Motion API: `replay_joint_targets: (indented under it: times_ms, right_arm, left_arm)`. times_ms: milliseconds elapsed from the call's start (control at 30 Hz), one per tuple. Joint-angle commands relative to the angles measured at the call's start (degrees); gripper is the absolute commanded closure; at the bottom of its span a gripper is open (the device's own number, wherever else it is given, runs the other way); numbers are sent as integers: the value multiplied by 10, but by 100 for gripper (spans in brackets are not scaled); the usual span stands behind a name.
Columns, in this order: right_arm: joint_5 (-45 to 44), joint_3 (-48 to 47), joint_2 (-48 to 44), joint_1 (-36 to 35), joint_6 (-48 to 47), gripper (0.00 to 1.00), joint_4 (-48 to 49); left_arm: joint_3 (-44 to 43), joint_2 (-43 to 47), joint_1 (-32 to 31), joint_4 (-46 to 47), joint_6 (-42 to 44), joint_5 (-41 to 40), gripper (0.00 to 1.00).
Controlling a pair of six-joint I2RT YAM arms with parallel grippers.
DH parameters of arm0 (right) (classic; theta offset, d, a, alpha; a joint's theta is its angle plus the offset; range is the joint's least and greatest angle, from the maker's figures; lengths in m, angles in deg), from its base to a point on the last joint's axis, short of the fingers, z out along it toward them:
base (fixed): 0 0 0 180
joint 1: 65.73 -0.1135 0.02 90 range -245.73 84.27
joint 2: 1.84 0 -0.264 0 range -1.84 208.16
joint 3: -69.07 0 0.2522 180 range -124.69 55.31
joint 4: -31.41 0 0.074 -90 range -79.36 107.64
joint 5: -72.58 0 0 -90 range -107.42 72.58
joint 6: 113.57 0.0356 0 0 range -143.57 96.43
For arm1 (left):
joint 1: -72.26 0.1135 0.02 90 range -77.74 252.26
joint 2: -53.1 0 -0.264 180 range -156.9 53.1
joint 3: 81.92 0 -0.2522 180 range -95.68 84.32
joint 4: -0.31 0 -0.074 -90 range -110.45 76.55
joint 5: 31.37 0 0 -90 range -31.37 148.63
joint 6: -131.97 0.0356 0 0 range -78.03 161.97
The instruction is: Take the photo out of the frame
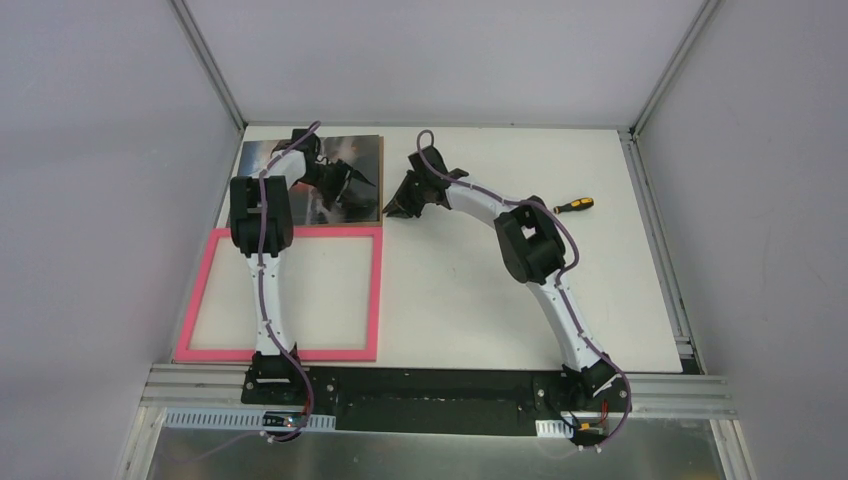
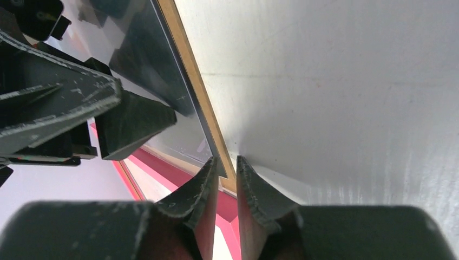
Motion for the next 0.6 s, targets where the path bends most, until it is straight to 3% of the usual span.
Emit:
replay_joint_targets:
  times_ms: [0, 267, 467, 567]
  right_arm:
    - [13, 2, -29, 7, -11, 76, 11]
    - [39, 8, -50, 18, -54, 65, -45]
    - [56, 24, -73, 21, -62, 45, -70]
    - [69, 37, -86, 22, -63, 35, -73]
  left_arm:
    - [6, -51, -23, -32, 43, -94, 43]
    - [-45, 61, -7, -66, 209, -219, 33]
    - [-84, 88, 85, -87, 303, -227, 20]
    - [-116, 84, 122, -116, 356, -274, 19]
